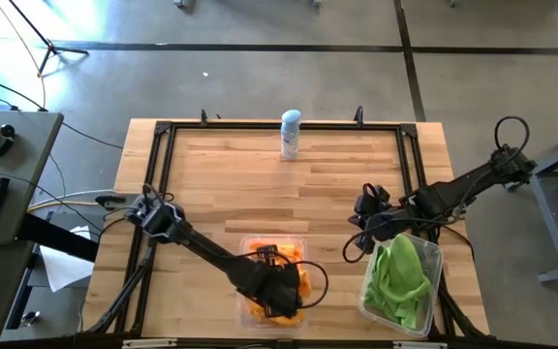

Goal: Sort microfiber towel by color & place in baskets
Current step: Put the yellow towel into the left transparent bin, then return to Home Position

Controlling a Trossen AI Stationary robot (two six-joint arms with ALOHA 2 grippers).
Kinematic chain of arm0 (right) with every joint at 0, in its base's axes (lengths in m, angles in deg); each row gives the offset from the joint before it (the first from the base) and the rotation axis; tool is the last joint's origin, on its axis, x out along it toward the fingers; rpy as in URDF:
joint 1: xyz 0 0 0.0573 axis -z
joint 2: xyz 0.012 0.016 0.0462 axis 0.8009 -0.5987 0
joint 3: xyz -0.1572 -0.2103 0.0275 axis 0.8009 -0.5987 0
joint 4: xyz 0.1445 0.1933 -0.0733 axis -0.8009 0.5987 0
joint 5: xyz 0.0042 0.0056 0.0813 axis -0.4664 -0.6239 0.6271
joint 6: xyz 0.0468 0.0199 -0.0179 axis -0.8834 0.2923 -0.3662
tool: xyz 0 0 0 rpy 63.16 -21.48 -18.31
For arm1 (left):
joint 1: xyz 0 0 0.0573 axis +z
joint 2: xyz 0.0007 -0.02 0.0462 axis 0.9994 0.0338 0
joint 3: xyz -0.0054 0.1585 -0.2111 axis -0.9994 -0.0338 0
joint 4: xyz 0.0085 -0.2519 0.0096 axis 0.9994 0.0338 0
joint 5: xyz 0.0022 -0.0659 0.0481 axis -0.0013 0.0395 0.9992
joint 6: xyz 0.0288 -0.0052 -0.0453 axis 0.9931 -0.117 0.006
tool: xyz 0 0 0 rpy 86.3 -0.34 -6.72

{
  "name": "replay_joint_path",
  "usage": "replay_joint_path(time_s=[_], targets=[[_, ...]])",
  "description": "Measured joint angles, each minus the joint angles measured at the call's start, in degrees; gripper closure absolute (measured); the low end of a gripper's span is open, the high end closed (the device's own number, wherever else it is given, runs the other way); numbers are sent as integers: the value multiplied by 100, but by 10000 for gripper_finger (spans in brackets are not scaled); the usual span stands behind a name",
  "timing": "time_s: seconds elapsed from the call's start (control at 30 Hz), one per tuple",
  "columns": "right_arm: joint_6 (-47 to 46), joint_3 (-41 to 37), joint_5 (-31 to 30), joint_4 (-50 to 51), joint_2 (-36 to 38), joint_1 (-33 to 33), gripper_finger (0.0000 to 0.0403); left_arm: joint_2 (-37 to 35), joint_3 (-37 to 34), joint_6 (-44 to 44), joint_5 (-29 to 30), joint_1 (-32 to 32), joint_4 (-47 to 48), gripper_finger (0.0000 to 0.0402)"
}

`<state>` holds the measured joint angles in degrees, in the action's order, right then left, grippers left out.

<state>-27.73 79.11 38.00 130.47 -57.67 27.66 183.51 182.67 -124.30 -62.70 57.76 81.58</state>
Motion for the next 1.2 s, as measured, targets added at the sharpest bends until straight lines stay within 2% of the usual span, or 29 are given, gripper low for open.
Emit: replay_joint_path(time_s=[0.23,0.43,0.7,1.07,1.13,1.2], targets=[[8,0,4,4,0,0,403,261,7,-301,78,2,-20,363],[20,2,19,50,0,0,403,240,229,-338,-249,5,256,315],[41,2,39,46,0,0,403,-279,540,-150,-403,26,619,257],[24,2,38,87,0,0,403,-1275,549,352,-383,68,605,250],[22,2,37,90,0,0,403,-1361,554,173,-107,72,613,250],[23,2,37,87,0,0,403,-1431,555,411,288,55,612,252]])
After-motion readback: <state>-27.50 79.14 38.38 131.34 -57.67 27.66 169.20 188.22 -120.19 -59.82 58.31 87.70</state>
